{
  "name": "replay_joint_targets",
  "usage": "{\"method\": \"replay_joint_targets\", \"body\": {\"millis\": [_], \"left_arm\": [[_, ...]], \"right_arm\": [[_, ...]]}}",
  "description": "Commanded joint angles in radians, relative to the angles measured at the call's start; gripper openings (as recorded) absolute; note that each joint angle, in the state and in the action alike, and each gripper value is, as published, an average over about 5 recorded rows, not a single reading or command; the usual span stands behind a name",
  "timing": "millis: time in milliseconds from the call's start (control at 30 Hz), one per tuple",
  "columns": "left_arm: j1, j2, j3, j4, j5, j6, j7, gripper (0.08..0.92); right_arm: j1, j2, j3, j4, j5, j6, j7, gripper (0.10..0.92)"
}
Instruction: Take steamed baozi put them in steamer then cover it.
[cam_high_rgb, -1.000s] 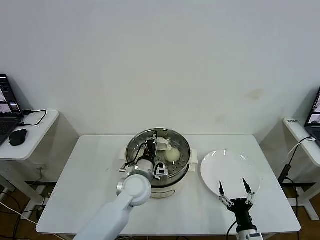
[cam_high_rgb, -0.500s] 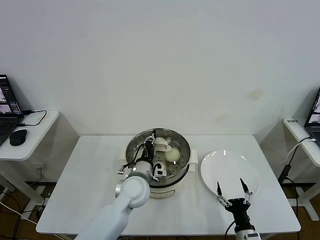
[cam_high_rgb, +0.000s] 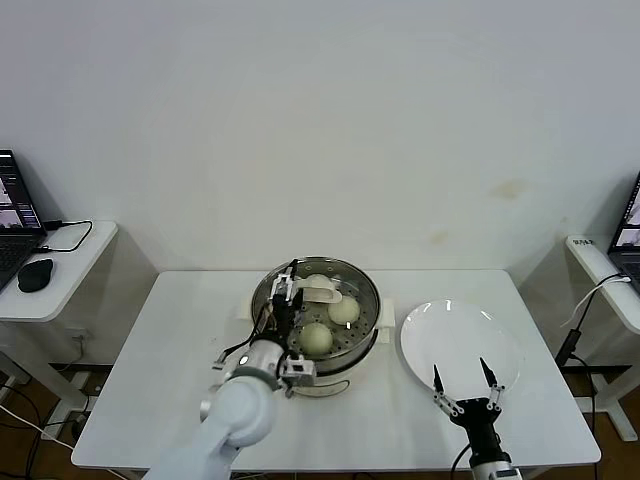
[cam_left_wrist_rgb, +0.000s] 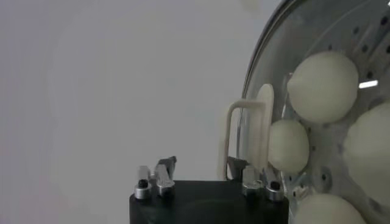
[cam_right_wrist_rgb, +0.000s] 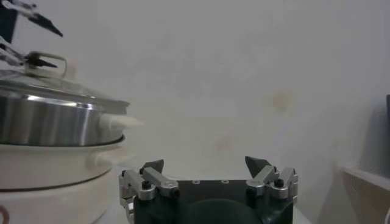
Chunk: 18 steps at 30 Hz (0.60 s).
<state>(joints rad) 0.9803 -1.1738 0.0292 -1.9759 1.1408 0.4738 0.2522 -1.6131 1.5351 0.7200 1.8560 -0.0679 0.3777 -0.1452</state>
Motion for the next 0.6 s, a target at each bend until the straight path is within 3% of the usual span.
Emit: {"method": "replay_joint_targets", "body": {"millis": [33,133,267,433,600], "left_arm": [[0.356,0.118,-0.176,-0.342,-0.405,-0.092,-0.186,0.804],[0.537,0.086,-0.36,-0.389,-0.666,-0.276,-0.285,0.82],[0.707,0.014,-0.61,-0.351,-1.059,-0.515,-0.388,0.823],[0.821,-0.039,-0.719,-0.308,-1.386,-0.554,-0.489,0.823],[0.885,-0.056,-0.722,-0.289,-1.448,-0.604,-0.531,0.823]], "right_arm": [[-0.021,-0.027,0.005,0.017,0.017,0.005,-0.001,0.823],[-0.037,-0.056,0.013,0.032,0.045,0.01,-0.005,0.823],[-0.044,-0.077,0.002,0.03,0.068,0.006,-0.009,0.822],[-0.075,-0.113,-0.024,0.047,0.112,-0.024,-0.011,0.823],[-0.134,-0.149,-0.04,0.101,0.172,-0.096,-0.011,0.822]]}}
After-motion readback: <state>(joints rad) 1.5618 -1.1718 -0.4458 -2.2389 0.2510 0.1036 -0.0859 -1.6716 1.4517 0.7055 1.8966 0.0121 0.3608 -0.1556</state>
